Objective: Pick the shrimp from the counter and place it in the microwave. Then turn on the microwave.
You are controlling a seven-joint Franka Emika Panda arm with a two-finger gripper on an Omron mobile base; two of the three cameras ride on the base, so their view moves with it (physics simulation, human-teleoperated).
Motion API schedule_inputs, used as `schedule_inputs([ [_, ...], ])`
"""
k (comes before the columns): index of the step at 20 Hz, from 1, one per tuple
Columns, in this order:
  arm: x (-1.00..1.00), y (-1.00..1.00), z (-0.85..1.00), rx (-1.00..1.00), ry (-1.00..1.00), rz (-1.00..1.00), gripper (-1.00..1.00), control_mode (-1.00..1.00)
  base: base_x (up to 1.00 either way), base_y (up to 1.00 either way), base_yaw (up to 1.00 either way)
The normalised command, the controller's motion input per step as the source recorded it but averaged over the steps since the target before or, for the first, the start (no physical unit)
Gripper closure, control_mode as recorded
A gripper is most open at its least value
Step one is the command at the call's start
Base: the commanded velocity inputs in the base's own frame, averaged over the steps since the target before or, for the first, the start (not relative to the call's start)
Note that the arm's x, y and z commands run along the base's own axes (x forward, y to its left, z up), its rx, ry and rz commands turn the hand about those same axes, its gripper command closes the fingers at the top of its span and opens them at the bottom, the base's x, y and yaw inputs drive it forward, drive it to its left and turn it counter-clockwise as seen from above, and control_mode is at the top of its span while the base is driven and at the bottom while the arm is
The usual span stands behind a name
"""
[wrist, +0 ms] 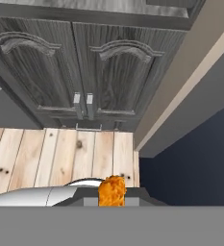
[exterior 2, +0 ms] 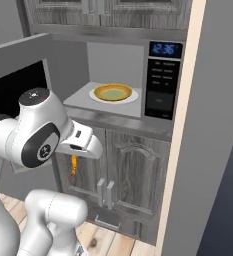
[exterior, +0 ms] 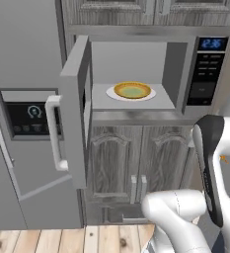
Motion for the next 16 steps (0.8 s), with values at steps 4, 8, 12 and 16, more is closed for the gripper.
schedule_inputs([
  [4, 0.00, 0.00, 0.00, 0.00, 0.00, 0.00, 1.00, 1.00, 0.42, -0.14, -0.04],
  [8, 0.00, 0.00, 0.00, 0.00, 0.00, 0.00, 1.00, 1.00, 0.28, -0.12, -0.11],
  [12, 0.00, 0.00, 0.00, 0.00, 0.00, 0.00, 1.00, 1.00, 0.28, -0.04, -0.19],
  [16, 0.00, 0.00, 0.00, 0.00, 0.00, 0.00, 1.00, 1.00, 0.31, 0.00, -0.23],
])
